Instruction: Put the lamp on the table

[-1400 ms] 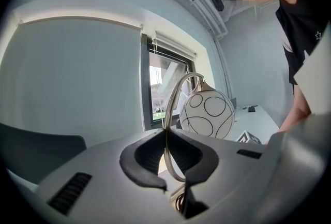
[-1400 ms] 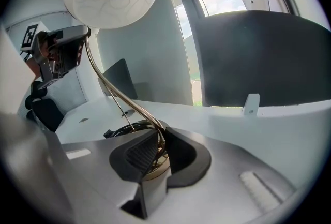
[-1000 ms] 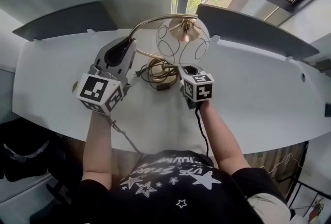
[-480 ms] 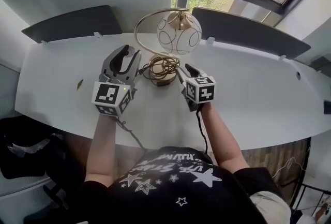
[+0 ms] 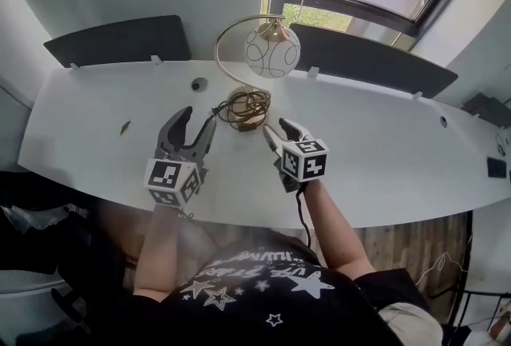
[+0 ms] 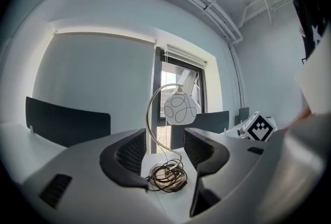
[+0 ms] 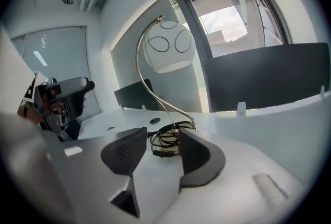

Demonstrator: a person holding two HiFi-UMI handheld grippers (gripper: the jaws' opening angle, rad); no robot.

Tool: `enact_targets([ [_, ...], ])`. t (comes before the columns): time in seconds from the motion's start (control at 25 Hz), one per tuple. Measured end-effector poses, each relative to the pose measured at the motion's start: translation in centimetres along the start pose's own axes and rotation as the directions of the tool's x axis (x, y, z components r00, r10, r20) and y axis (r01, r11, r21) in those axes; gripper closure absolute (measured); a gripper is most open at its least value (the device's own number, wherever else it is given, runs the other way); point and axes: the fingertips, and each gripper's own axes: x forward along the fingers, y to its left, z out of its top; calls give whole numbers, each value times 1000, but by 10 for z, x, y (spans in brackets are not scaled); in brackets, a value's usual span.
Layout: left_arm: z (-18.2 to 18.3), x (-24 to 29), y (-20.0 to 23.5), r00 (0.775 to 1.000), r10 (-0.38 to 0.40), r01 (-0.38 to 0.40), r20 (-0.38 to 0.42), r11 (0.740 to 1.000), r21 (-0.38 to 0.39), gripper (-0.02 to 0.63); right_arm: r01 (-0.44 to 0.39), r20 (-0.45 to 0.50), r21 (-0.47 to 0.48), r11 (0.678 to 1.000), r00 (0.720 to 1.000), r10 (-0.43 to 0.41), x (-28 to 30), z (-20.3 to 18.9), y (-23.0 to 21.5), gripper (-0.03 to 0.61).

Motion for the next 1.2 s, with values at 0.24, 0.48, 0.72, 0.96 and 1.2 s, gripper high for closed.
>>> enact_targets([
  [0.24,-17,-47,-24,1000,-10,10,-14,1000,-20,402,-14,27,-46,999,1000,15,-52,-14,38,419],
  [0.48,-34,-73,-75,995,-101,101,-27,995,9,402,52,73,-37,998,996,-49,-114,-33,42,500],
  [0.72,-37,-87,-123,978,-208,208,-25,978,-10,403,151,75,-8,988,986,-150,-162,-56,32,569],
  [0.96,-44,-91,-145,966,-258,257,-34,966,-35,407,148,86,-26,989,986,-145,-174,-54,33,577],
  [1.2,-44,-93,-166,971,-232,230,-55,973,-32,524,98,105,-24,995,990,-95,-186,-49,25,577],
])
